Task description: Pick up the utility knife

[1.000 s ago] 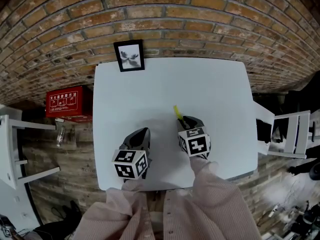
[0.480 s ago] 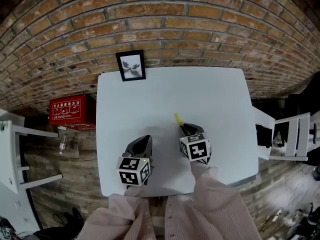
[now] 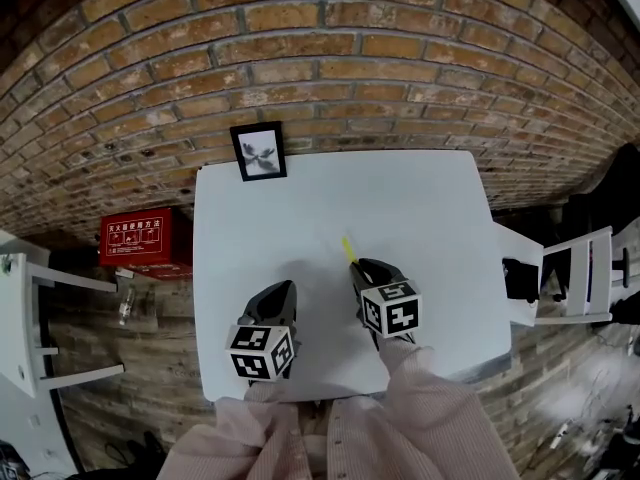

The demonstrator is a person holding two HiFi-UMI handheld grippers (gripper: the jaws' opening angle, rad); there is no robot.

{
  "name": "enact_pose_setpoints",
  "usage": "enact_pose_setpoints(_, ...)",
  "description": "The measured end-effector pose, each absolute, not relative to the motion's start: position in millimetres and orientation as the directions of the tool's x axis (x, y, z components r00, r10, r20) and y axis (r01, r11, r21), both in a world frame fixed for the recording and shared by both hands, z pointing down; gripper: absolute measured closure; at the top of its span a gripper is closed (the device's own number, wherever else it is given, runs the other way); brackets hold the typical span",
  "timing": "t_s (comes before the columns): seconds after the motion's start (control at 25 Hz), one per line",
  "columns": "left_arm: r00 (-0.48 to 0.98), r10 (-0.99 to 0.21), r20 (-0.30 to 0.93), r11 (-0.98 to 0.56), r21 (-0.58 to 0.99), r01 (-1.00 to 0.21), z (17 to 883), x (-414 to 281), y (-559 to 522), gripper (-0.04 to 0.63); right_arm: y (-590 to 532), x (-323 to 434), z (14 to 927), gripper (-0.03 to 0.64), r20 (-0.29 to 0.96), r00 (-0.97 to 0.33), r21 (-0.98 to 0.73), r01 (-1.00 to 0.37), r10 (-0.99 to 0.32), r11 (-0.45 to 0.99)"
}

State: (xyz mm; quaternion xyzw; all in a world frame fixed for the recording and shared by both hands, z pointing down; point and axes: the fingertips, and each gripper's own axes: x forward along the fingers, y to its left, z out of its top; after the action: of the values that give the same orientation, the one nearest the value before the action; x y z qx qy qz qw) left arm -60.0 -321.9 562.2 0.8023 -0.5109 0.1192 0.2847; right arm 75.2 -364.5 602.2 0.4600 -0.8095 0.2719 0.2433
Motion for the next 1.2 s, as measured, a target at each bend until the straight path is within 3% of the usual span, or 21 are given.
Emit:
enact_pose_setpoints(0.4, 0.446, -0.798, 0.405, -0.342, 0.303, -0.889, 524.5, -67.7, -317.3, 0.601, -352.2, 71.7, 548.3, 0.548, 0.479, -0.54, -0.296, -0.842, -0.692, 0.451)
enact_pose_setpoints(1.2, 0.431, -0.871, 0.235, -0.386, 0.216, -0.897, 439.1, -82.1, -308.3, 0.601, -328.8, 107.2, 443.7, 0.549, 0.128, -0.571, -0.333, -0.795, -0.811, 0.507)
